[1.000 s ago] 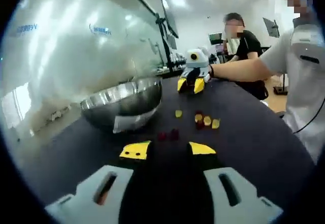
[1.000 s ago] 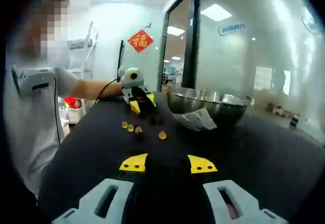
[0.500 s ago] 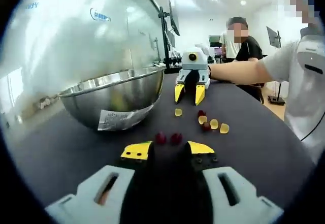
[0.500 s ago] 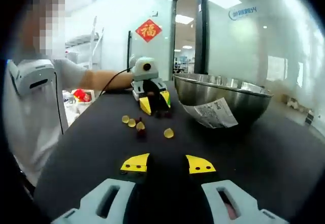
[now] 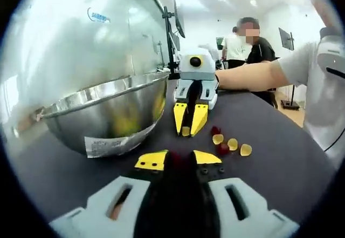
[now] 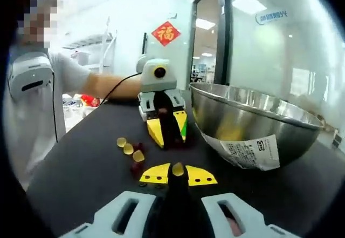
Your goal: Pick candy and put bowl
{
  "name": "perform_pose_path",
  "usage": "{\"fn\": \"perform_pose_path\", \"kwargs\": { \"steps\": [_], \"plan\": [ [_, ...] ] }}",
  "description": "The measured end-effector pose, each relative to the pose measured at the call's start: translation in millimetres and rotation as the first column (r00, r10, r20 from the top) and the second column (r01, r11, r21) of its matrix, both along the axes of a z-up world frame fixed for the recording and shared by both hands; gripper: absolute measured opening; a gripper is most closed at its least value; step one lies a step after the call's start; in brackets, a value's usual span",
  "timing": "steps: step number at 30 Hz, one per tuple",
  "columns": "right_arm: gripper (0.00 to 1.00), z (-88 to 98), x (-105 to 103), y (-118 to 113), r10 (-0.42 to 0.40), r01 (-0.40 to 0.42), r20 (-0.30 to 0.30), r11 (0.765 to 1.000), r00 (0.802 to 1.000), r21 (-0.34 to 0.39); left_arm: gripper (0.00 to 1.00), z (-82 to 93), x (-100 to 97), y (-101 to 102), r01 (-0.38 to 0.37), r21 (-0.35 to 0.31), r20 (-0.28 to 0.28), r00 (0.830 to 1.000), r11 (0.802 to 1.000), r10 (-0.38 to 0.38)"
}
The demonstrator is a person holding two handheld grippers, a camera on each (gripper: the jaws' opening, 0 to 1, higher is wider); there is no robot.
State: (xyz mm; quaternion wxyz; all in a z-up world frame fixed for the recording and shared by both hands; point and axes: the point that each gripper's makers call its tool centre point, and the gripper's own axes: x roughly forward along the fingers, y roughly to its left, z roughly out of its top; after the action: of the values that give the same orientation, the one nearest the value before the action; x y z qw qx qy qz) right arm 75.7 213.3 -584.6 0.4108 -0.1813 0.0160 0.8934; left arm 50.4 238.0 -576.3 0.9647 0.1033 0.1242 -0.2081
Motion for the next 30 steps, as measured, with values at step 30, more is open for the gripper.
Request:
{"fn": "perform_pose_path", "kwargs": {
  "steps": [30],
  "plan": [
    [0.05,95.3,-14,-28,0.061,-0.029,-0.104,0.96,0.993,0.279,0.01,102.3,-24.6,-14,0.016,-0.022,0.261,0.965,1.0,-0.01]
  ]
}}
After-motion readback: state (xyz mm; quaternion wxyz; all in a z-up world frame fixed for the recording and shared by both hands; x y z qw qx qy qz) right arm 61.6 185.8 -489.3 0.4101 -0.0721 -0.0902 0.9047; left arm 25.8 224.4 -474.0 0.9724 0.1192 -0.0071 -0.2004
